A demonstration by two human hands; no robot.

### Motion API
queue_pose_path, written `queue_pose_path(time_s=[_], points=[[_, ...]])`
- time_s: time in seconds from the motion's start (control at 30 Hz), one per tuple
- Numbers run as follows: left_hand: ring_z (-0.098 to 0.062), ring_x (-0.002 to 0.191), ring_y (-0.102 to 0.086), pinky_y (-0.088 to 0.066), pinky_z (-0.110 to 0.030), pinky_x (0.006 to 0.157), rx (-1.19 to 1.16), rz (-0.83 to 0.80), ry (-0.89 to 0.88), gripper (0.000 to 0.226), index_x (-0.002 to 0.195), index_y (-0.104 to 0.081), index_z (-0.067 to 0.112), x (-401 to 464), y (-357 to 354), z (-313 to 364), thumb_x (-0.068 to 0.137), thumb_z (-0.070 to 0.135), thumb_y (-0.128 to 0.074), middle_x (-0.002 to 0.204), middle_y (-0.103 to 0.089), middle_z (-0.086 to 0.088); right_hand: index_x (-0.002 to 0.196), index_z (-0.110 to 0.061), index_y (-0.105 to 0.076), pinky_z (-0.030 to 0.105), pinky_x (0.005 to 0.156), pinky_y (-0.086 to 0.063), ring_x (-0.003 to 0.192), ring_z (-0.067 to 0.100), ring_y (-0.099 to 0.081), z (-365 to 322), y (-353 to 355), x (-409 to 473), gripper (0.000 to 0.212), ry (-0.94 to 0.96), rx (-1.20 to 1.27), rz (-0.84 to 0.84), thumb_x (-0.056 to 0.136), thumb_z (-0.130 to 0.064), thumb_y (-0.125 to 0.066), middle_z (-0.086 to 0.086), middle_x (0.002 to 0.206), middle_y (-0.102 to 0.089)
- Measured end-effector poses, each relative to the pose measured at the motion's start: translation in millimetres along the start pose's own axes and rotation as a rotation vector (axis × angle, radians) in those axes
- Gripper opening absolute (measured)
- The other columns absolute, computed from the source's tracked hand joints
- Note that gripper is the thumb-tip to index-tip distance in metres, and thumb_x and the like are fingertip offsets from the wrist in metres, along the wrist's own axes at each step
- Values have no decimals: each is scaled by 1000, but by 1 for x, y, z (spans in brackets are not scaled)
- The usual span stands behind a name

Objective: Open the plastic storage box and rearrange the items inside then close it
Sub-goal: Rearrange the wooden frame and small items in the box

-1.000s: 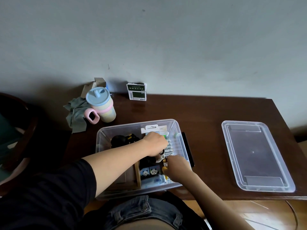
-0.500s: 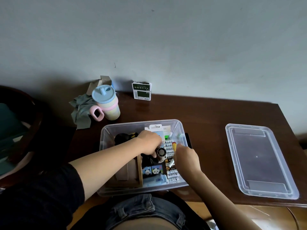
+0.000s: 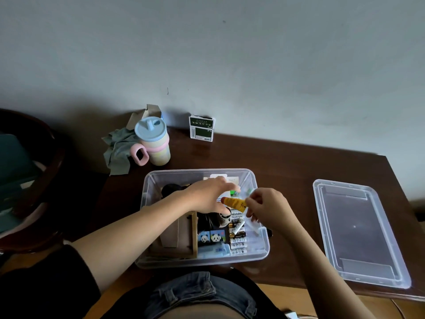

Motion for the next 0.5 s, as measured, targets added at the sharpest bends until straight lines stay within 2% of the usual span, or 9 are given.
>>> queue_pose_path(time_s=[0.07, 0.1, 0.17, 0.2, 0.27, 0.33, 0.37, 0.43, 0.5], points=[[-13, 96, -56, -45, -36, 83, -61, 11, -63, 25, 105, -60, 24, -3, 1, 6, 85, 38, -65, 108, -59, 3, 72, -15, -61, 25, 58, -56, 46, 2, -61, -5, -3, 1, 21, 18, 85, -56, 92, -15, -54, -4, 59, -68], [-15, 89, -57, -46, -37, 79, -64, 24, -68, 19, 96, -60, 19, -5, 3, 6, 87, 36, -63, 97, -62, 3, 73, -13, -62, 25, 57, -55, 45, 4, -61, -6, -5, 2, 21, 14, 138, -72, 93, -14, -54, -4, 58, -68], [-17, 79, -57, -42, -34, 68, -42, 42, -32, 16, 85, -57, 19, -9, 9, -1, 93, 33, -56, 81, -61, 4, 76, -10, -61, 27, 56, -55, 48, 8, -62, -7, -9, 4, 23, 0, 215, -89, 95, -15, -51, -4, 58, -68], [-17, 75, -56, -38, -32, 63, -24, 57, 6, 16, 85, -57, 21, -12, 12, -8, 95, 33, -52, 77, -59, 5, 77, -11, -61, 30, 59, -55, 52, 9, -63, -7, -12, 7, 24, 2, 176, -88, 96, -18, -49, -4, 61, -68], [-17, 70, -54, -33, -30, 59, 1, 124, 107, 20, 92, -56, 19, -20, 23, -28, 99, 34, -46, 74, -57, 5, 85, -12, -61, 33, 66, -55, 68, 14, -66, -7, -23, 13, 24, 48, -191, -93, 98, -26, -47, -4, 76, -69], [-17, 67, -52, -32, -31, 57, 17, 216, 218, 22, 93, -54, 17, -35, 35, -52, 99, 34, -43, 70, -53, 5, 97, -13, -61, 31, 70, -50, 84, 20, -65, -4, -45, 18, 15, 105, -636, -143, 96, -24, -51, 1, 93, -68], [-19, 68, -51, -32, -32, 57, 57, 239, 266, 23, 93, -54, 16, -42, 38, -64, 100, 34, -42, 72, -54, 3, 101, -13, -61, 29, 70, -48, 90, 22, -65, -2, -59, 19, 12, 135, -757, -193, 94, -16, -52, 3, 99, -67], [-21, 75, -53, -36, -34, 63, 194, 197, 333, 24, 92, -54, 14, -52, 38, -80, 100, 31, -39, 84, -61, -3, 105, -11, -62, 28, 68, -42, 97, 23, -64, 7, -86, 24, 21, 175, -906, -299, 90, -1, -50, 5, 105, -66], [-24, 85, -56, -38, -34, 71, 293, 126, 382, 24, 86, -54, 14, -57, 32, -87, 99, 27, -39, 98, -64, -7, 106, -9, -61, 26, 68, -40, 99, 23, -63, 13, -102, 31, 26, 208, -981, -355, 87, 3, -50, 5, 107, -65]])
Point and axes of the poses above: each hand's wrist, its own x-axis towards the middle knuckle, its own y-axis out of the back of the hand, z = x × y, the point moved 8 cm from there along x, towards the middle knuckle
